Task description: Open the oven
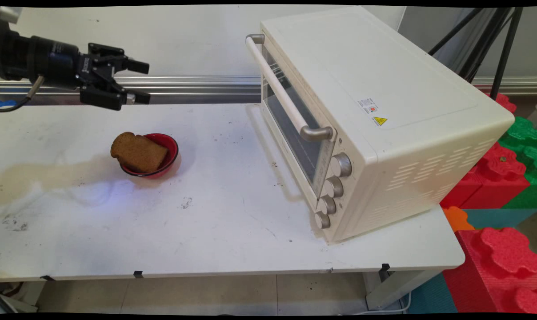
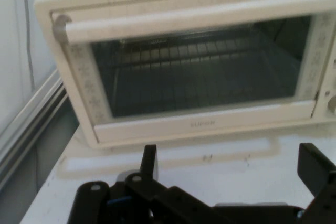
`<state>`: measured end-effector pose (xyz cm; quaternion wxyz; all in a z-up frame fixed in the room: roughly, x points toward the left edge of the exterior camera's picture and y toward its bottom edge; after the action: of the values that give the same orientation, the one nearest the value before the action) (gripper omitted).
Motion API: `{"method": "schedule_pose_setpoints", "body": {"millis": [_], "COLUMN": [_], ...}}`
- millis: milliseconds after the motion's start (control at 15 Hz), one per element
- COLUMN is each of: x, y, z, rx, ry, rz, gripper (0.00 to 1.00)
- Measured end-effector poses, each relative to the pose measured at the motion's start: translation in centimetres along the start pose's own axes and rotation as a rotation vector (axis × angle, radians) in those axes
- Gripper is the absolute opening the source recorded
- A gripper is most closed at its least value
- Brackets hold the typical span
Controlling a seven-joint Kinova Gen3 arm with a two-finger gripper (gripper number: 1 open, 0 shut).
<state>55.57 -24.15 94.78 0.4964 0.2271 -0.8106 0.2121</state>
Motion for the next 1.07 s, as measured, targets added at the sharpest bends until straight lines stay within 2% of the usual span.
{"method": "schedule_pose_setpoints", "body": {"millis": [467,1067], "x": [3.2,6.5], "y": [0.7,0.3], "z": [2.6,8.0], "rx": [-0.004,0.007], "ry": [0.073,0.116], "rz": [-0.009,-0.018], "gripper": [1.00,1.00]}}
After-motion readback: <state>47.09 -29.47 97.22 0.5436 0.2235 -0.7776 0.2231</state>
